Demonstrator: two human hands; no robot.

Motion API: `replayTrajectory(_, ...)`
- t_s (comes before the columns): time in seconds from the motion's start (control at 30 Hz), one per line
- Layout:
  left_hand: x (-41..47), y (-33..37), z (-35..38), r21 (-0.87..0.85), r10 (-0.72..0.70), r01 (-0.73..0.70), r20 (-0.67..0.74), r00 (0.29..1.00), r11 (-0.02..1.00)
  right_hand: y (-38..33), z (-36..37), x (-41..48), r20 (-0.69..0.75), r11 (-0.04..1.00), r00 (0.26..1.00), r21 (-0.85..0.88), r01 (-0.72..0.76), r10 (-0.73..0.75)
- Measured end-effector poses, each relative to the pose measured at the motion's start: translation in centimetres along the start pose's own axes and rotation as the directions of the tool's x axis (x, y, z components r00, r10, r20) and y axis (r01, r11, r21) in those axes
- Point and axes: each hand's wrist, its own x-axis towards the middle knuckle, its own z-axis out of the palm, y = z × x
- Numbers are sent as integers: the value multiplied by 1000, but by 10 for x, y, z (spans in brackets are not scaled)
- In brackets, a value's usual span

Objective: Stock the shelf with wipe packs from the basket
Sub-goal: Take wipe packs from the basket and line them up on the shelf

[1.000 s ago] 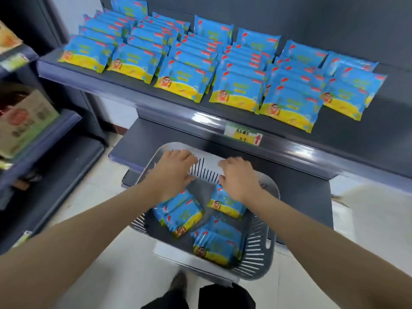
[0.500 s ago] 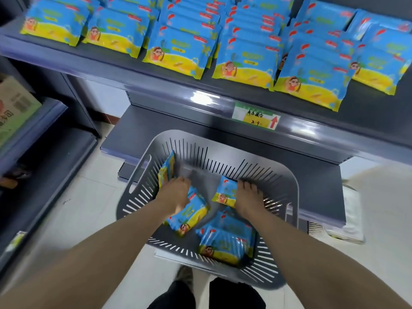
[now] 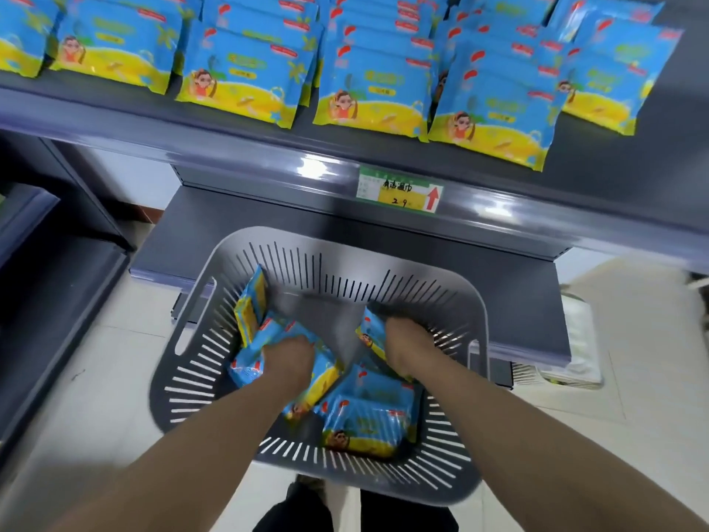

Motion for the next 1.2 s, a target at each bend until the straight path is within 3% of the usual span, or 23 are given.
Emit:
replayTrajectory(0.23,-3,-3,-30,-221,59,-51,27,998,974,-1,-56,-29,-66,991,989,-44,128,-130)
replayTrajectory(0.37,-17,-14,-87,-234,158,-161,-33,987,959,-2,-118,-60,-114,979,975,-94,181,-191)
replayTrajectory(0.5,-45,-10,-163,-175,204,-229,-152,967,958,14,-194,-102,-273,971,932,-82,225,-239)
replayTrajectory(0.67,-95,20,-274,-119,296,-345,-305,905,931,68,-283,-154,-469,978,858,-114,176,-209)
replayTrajectory(0.8,-122,55,-347,-93,388,-467,-428,816,879,131,-334,-170,-599,998,798,-53,46,-68)
replayTrajectory(1.0,-117,114,-399,-122,420,-581,-577,701,804,210,-362,-140,-640,996,766,94,-6,65)
replayTrajectory(1.2,-89,167,-409,-154,470,-626,-532,704,764,248,-351,-70,-503,993,864,99,62,-4)
